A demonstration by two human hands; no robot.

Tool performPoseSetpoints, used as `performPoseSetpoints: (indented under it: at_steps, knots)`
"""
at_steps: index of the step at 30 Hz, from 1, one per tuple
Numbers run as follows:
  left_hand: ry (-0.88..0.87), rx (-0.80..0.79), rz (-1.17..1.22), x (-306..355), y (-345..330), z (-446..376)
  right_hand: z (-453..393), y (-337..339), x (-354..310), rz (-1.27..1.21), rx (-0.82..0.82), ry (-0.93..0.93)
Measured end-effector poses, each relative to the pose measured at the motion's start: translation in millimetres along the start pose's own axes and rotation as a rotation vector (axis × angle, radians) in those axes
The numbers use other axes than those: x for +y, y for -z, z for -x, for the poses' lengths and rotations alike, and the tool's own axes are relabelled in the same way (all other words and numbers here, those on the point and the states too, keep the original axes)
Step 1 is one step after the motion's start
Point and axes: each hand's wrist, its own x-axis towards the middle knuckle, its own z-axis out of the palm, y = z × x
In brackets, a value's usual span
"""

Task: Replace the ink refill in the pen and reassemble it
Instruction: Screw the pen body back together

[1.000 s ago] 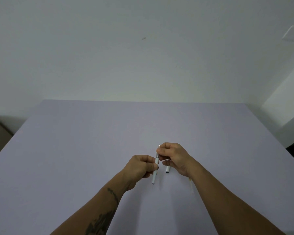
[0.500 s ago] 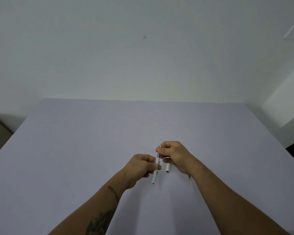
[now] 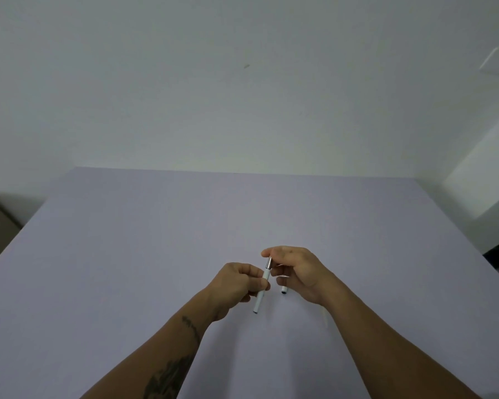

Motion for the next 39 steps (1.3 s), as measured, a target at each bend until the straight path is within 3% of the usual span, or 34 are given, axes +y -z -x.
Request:
performPoseSetpoints:
  at_steps: [12,20,28,34,39]
  knots:
    - [-0.022,-0.005,-0.033,-3.8,-7.0,0.9,2.8,-11.0,7.2,0.135,0.165,0.032]
    - [-0.026,-0.033,-0.005,1.6,-3.2,-0.3,11.7,4.3,-5.2,0.041,0.003,-0.014]
    - [-0.074,-0.007,-0.059,2.7,-5.5,-5.4,0.9,-8.8,-4.0,0.158,0.181,0.097]
    - [-0.072,0.002,-0.042,2.9,2.5,-7.4,3.9,0.6,-4.7,0.038,0.012,0.012]
    - [-0.061,-0.001,-0.029,3.6,3.6,-10.5,1.4,8.9,-6.2,-0.026,0.001,0.003]
